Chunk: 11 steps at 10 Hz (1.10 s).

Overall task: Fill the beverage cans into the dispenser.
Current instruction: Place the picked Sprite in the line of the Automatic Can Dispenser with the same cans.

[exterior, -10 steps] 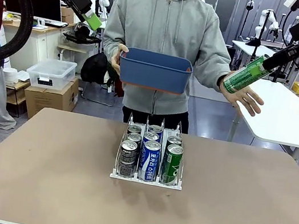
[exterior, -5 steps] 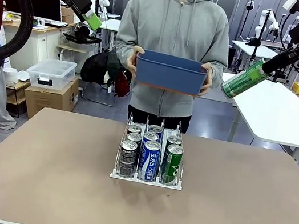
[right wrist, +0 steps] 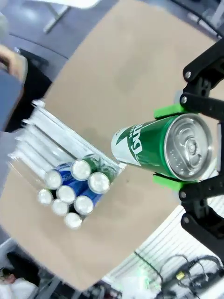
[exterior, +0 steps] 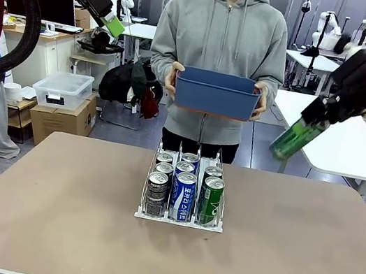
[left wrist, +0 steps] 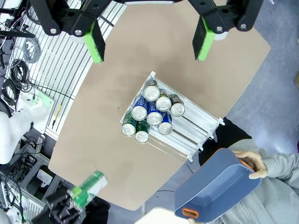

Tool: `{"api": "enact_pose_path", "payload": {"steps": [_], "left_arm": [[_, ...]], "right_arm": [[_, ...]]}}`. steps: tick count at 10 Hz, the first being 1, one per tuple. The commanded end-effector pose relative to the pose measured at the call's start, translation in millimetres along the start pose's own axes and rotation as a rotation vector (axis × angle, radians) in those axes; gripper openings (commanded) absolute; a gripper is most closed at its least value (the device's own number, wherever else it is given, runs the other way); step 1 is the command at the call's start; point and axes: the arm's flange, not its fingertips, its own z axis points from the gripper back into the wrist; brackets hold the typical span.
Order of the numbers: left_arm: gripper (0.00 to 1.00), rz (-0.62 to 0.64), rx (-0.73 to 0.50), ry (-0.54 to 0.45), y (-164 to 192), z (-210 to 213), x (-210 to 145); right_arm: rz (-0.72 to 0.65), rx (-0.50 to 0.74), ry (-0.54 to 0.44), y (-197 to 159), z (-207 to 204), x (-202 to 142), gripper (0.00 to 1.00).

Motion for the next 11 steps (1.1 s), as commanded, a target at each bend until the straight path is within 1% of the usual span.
{"api": "enact_pose_path", "payload": {"steps": [1, 2, 3, 4, 5, 6, 9, 11], "left_arm": [[1.00, 0.001, -0.003, 0.003, 1, 0, -1], [1.00, 0.001, -0.003, 0.003, 1, 0, -1], [1.00, 0.001, -0.003, 0.003, 1, 0, -1], [1.00, 0.001, -0.003, 0.003, 1, 0, -1], [1.00, 0.001, -0.003, 0.003, 1, 0, -1], [1.00, 0.001, -0.003, 0.003, 1, 0, -1], [1.00, 0.001, -0.003, 0.003, 1, 0, -1], [1.00, 0.001, -0.003, 0.003, 1, 0, -1]], "right_arm": [[0.014, -0.004, 0.028, 19, -13, -15, 0.58], [0.027, 0.008, 0.045, 24, -20, -20, 0.58], [0.035, 0.089, 0.081, 28, -27, -22, 0.58], [0.039, 0.130, 0.107, 30, -36, -21, 0.58], [0.056, 0.187, 0.125, 24, -35, -16, 0.58], [0.044, 0.068, 0.101, 32, -37, -25, 0.58], [0.044, 0.068, 0.101, 32, -37, -25, 0.58], [0.052, 0.114, 0.140, 35, -40, -24, 0.58]]}}
